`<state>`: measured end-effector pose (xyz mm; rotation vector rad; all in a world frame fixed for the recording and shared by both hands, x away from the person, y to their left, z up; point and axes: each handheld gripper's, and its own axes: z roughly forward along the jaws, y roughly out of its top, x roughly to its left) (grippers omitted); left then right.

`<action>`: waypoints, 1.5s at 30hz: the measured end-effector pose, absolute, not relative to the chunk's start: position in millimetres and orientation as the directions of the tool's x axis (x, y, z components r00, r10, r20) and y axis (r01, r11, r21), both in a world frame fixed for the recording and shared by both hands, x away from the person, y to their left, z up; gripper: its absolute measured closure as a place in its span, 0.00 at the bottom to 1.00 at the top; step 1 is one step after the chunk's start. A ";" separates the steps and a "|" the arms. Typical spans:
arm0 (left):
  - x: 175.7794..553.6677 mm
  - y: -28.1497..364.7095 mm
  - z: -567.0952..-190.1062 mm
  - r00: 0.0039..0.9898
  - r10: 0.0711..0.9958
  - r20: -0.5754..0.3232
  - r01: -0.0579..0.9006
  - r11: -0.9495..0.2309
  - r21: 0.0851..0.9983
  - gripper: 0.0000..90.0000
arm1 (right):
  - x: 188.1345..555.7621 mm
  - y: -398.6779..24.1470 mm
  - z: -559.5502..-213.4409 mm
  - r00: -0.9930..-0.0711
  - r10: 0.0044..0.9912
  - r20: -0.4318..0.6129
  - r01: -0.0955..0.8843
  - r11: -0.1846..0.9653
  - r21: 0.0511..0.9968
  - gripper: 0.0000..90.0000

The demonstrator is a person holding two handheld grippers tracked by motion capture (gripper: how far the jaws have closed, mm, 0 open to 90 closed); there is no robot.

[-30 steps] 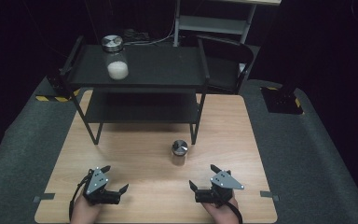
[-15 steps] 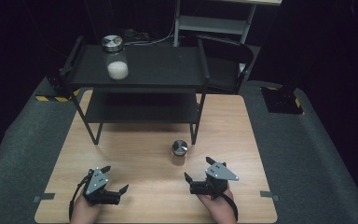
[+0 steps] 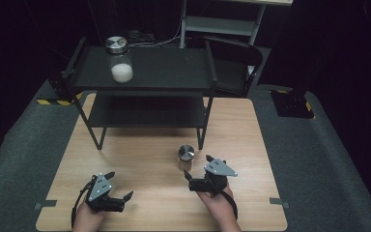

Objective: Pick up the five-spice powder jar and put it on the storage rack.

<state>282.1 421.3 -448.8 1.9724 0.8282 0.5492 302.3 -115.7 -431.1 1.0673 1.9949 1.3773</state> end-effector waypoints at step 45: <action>281.5 421.5 -449.3 0.676 0.735 0.045 0.338 -0.364 0.868 0.01 | 338.4 -88.8 -456.6 -0.561 0.826 0.054 0.286 0.132 0.949 0.37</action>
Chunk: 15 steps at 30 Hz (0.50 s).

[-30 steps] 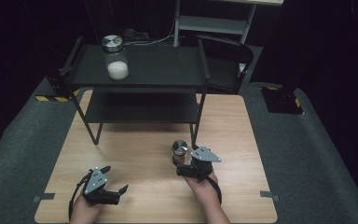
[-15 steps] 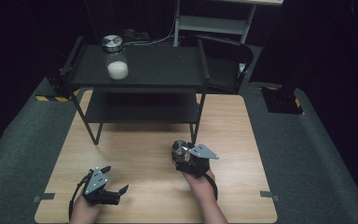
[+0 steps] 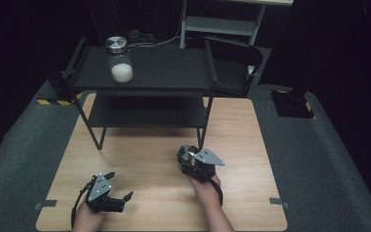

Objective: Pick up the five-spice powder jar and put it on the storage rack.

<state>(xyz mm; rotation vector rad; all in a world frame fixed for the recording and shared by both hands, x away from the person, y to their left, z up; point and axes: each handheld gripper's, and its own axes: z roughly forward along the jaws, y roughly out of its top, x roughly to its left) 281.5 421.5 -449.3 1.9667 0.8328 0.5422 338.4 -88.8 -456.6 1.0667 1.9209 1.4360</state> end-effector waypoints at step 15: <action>281.5 421.9 -448.9 0.677 0.734 0.046 0.338 -0.366 0.867 0.01 | 335.3 -87.7 -463.3 -0.559 0.828 0.040 0.254 0.125 0.959 0.39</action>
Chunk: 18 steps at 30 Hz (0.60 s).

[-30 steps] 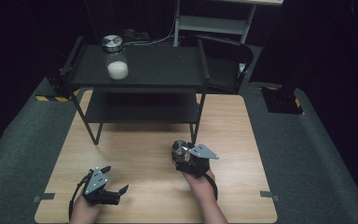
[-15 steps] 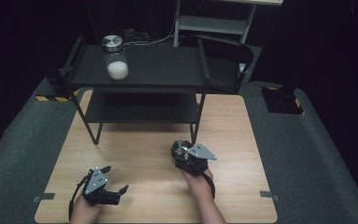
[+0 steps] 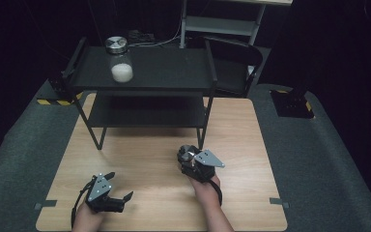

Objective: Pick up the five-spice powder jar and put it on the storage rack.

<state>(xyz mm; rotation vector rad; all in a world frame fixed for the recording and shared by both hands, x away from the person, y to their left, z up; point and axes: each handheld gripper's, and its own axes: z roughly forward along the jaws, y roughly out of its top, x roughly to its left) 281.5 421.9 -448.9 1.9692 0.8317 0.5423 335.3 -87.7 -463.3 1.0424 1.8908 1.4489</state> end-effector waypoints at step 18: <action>281.8 422.2 -448.8 0.677 0.735 0.041 0.342 -0.363 0.867 0.01 | 318.2 -93.7 -441.4 -0.571 0.821 0.020 0.209 0.121 0.971 0.39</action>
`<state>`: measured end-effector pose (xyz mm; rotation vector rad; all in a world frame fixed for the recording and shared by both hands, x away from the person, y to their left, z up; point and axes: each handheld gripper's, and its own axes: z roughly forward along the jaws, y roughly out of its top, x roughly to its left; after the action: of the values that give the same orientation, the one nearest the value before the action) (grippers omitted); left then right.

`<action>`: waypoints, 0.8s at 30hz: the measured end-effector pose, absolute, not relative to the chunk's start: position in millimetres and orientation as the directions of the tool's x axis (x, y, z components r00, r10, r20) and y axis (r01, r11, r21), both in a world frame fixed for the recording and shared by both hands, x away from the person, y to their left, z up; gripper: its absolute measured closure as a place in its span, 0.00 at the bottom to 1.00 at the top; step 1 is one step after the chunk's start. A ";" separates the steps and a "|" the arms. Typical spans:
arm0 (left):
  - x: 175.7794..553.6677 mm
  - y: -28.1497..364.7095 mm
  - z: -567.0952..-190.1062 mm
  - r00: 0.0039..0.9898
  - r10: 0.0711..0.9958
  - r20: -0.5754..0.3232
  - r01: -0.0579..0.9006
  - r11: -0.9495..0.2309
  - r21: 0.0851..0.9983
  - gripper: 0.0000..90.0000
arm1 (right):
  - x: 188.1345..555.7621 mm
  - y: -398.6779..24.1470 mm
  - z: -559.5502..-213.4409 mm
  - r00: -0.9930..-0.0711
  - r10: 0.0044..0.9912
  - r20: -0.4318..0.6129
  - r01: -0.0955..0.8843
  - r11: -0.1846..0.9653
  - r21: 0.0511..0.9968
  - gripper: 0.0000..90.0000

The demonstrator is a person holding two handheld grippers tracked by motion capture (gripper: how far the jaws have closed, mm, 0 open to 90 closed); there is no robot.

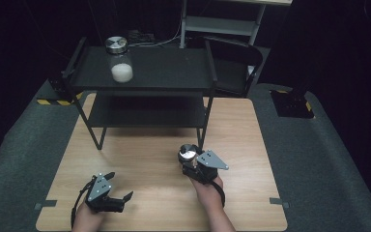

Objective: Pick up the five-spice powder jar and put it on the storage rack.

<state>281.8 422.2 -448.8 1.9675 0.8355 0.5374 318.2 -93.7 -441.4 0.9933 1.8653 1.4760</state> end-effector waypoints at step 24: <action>282.7 422.6 -448.6 0.677 0.735 0.028 0.352 -0.357 0.866 0.01 | 278.0 -110.2 -384.8 -0.569 0.823 0.014 0.143 0.082 0.986 0.39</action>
<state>282.7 422.6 -448.6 1.9653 0.8429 0.5226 278.0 -110.2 -384.8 0.9533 1.7917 1.5299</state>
